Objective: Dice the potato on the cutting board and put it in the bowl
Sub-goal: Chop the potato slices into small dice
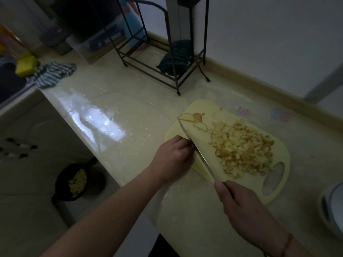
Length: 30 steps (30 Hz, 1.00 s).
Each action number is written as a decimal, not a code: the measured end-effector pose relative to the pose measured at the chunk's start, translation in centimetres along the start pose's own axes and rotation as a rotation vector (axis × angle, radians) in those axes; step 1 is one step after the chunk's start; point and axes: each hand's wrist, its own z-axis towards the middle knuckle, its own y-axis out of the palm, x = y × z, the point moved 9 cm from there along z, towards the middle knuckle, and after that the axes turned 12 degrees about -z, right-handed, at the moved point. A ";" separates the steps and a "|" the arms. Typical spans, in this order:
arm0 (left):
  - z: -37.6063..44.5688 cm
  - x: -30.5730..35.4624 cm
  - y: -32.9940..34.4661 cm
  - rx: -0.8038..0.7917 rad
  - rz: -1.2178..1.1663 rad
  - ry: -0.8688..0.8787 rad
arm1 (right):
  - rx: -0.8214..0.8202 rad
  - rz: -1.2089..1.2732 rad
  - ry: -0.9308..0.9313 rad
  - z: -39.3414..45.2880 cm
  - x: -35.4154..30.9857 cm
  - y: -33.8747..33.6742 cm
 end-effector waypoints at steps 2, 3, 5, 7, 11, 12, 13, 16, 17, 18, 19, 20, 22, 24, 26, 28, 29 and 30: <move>0.0 0.0 0.0 -0.007 -0.010 -0.006 | -0.009 -0.011 0.012 -0.4 0.4 -0.1; -0.1 -0.1 0.1 -0.005 -0.017 -0.010 | -0.018 -0.016 0.018 -0.6 0.6 -0.1; -0.1 -0.3 0.2 -0.005 -0.029 -0.021 | -0.037 -0.017 0.029 -1.1 1.0 -0.3; -0.2 -0.5 0.3 -0.003 -0.034 -0.025 | -0.058 -0.025 0.028 -1.3 1.2 -0.3; -0.3 -0.6 0.3 -0.006 -0.043 -0.018 | -0.068 -0.076 0.001 -0.1 1.2 -0.1; -0.3 -0.5 0.3 -0.014 -0.041 -0.013 | -0.064 -0.087 -0.006 0.7 1.0 0.0; -0.3 -0.4 0.4 -0.021 -0.038 -0.008 | -0.062 -0.098 -0.019 1.6 0.7 0.2; -0.1 -0.8 0.0 0.002 -0.042 -0.042 | -0.061 -0.149 -0.094 4.4 -1.1 1.0; 0.0 -1.1 -0.3 0.024 -0.049 -0.064 | -0.059 -0.164 -0.119 5.0 -1.6 1.1; 0.1 -1.4 -0.6 0.040 -0.051 -0.079 | -0.061 -0.175 -0.139 5.4 -1.9 1.0; 0.2 -1.6 -0.8 0.043 -0.044 -0.086 | -0.066 -0.181 -0.150 5.7 -1.9 0.8; 0.2 -1.5 -0.9 0.043 -0.035 -0.085 | -0.077 -0.177 -0.151 5.7 -1.6 0.4; 0.2 -1.2 -1.2 0.064 -0.030 -0.068 | -0.096 -0.147 -0.129 5.3 -0.6 -0.4; 0.1 -1.0 -1.5 0.094 -0.030 -0.066 | -0.090 -0.155 -0.114 4.5 0.1 -0.8; 0.0 -1.0 -1.5 0.118 -0.025 -0.076 | -0.067 -0.192 -0.112 4.1 0.0 -0.6; -0.2 -1.1 -1.3 0.115 -0.022 -0.085 | -0.047 -0.217 -0.118 4.3 -0.6 -0.1; -0.2 -1.2 -1.2 0.105 -0.022 -0.087 | -0.045 -0.227 -0.123 4.6 -1.0 0.1; -0.2 -1.2 -1.1 0.093 -0.021 -0.089 | -0.046 -0.235 -0.125 4.9 -1.3 0.1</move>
